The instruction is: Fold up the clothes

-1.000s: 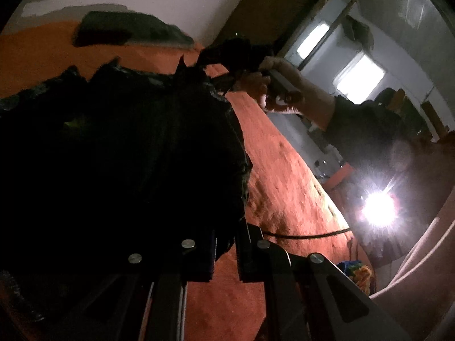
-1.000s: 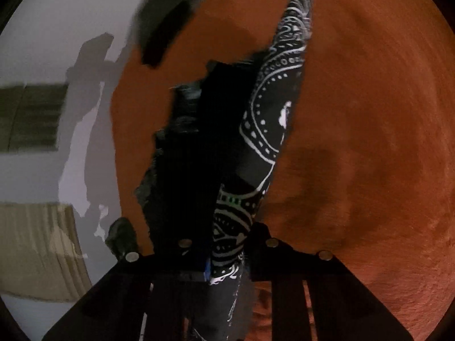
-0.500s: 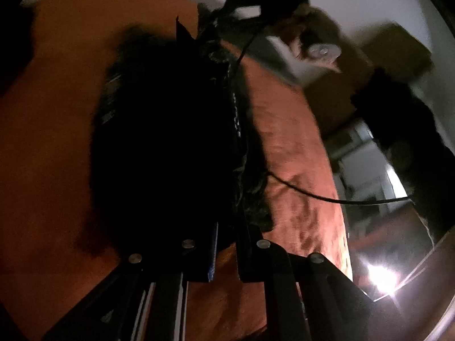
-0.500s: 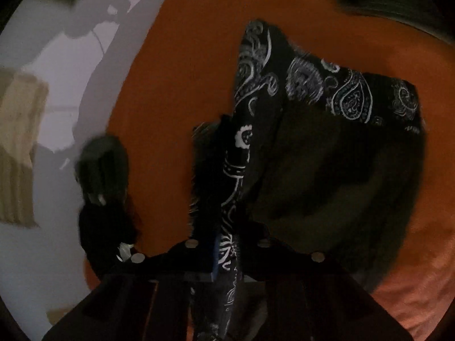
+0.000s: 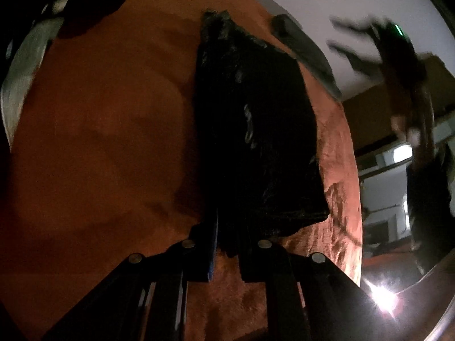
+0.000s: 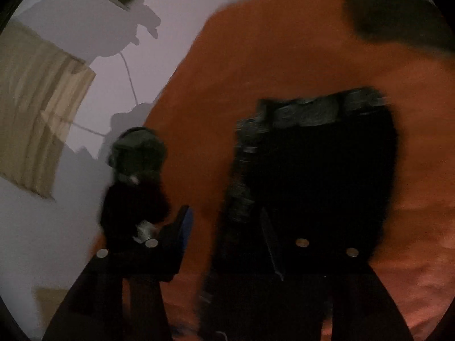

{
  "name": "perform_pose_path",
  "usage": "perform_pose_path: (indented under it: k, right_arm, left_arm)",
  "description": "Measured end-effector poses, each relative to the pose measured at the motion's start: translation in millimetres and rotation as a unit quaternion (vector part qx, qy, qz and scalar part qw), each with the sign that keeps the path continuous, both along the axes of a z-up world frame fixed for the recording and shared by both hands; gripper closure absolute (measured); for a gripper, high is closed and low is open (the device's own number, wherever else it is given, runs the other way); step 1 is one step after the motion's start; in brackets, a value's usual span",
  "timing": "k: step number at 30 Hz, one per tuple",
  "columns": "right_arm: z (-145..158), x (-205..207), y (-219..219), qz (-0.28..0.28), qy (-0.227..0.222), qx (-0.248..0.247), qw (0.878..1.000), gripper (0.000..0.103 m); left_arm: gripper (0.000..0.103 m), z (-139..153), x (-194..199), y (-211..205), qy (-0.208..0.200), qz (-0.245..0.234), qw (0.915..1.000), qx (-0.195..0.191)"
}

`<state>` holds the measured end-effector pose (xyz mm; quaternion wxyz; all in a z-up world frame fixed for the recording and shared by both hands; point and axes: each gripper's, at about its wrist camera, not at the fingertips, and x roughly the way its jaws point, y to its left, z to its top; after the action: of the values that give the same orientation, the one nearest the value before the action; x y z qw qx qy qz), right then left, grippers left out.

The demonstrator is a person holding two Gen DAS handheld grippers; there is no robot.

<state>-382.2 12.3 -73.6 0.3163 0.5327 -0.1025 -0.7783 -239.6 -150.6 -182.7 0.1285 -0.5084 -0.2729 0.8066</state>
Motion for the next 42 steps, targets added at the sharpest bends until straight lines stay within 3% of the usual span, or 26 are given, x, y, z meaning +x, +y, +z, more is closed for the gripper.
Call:
perform_pose_path:
  k: [3, 5, 7, 11, 13, 17, 20, 22, 24, 28, 29, 30, 31, 32, 35, 37, 39, 42]
  right_arm:
    - [-25.2, 54.4, 34.5, 0.001, 0.014, 0.034, 0.999, 0.054]
    - [-49.4, 87.1, 50.6, -0.007, -0.005, 0.036, 0.999, 0.054]
    - [-69.8, 121.0, 65.8, -0.021, -0.020, 0.018, 0.999, 0.054]
    - [-93.7, 181.3, 81.6, -0.036, -0.021, -0.023, 0.999, 0.054]
    - [-96.1, 207.5, 71.6, -0.014, 0.003, -0.017, 1.000, 0.054]
    - [-93.7, 250.2, 30.7, 0.069, 0.083, 0.055, 0.993, 0.051]
    - [-91.1, 276.4, -14.3, 0.144, 0.195, 0.147, 0.959, 0.050]
    - [-96.4, 288.6, -45.3, 0.188, 0.262, 0.205, 0.924, 0.050]
    - [-107.1, 295.6, -72.0, 0.222, 0.309, 0.252, 0.890, 0.050]
    - [-129.1, 290.5, -111.0, 0.253, 0.374, 0.316, 0.835, 0.050]
    - [-134.3, 288.9, -117.0, 0.258, 0.384, 0.327, 0.824, 0.059]
    - [-138.2, 289.1, -120.0, 0.260, 0.394, 0.337, 0.815, 0.074]
    - [-141.8, 289.7, -122.4, 0.261, 0.404, 0.346, 0.805, 0.078]
    - [-139.3, 290.7, -120.1, 0.257, 0.410, 0.341, 0.805, 0.081]
    - [-110.1, 299.7, -95.8, 0.243, 0.407, 0.279, 0.835, 0.088]
    - [-99.0, 308.6, -82.0, 0.248, 0.403, 0.257, 0.843, 0.088]
    - [-108.6, 312.1, -78.4, 0.269, 0.390, 0.267, 0.839, 0.088]
    - [-132.2, 310.2, -80.1, 0.291, 0.367, 0.285, 0.836, 0.080]
  left_arm:
    - [0.088, 18.8, -31.8, -6.0, 0.015, -0.022, 0.9995, -0.016]
    - [0.079, 24.1, -61.2, -10.1, 0.016, -0.042, 0.9989, -0.014]
    - [0.072, 24.4, -95.2, -0.2, 0.011, -0.069, 0.9973, -0.024]
    - [0.071, 8.5, -132.8, 18.9, -0.021, -0.096, 0.9938, -0.052]
    - [0.070, -3.4, -143.0, 26.3, -0.041, -0.101, 0.9917, -0.067]
    - [0.071, -15.2, -147.3, 37.7, -0.059, -0.114, 0.9892, -0.070]
    - [0.072, -14.6, -144.9, 47.3, -0.061, -0.127, 0.9860, -0.090]
    - [0.089, -14.1, -142.6, 46.2, -0.060, -0.123, 0.9867, -0.087]
    - [0.094, -13.6, -140.3, 45.1, -0.060, -0.119, 0.9875, -0.084]
    - [0.099, -12.6, -135.7, 42.8, -0.059, -0.111, 0.9889, -0.078]
    - [0.099, -12.4, -134.6, 42.3, -0.059, -0.109, 0.9893, -0.077]
    - [0.099, -12.1, -133.4, 41.7, -0.059, -0.108, 0.9896, -0.075]
    - [0.099, -11.9, -132.3, 41.2, -0.058, -0.106, 0.9899, -0.074]
    - [0.099, -10.4, -130.3, 38.3, -0.059, -0.100, 0.9909, -0.068]
    - [0.099, -0.9, -112.3, 25.6, -0.058, -0.080, 0.9944, -0.036]
    - [0.099, -1.9, -96.7, 22.7, -0.054, -0.083, 0.9947, -0.030]
    - [0.098, -2.9, -81.1, 19.7, -0.049, -0.085, 0.9949, -0.024]
    - [0.095, -21.6, -78.1, 27.1, -0.061, -0.092, 0.9922, -0.058]
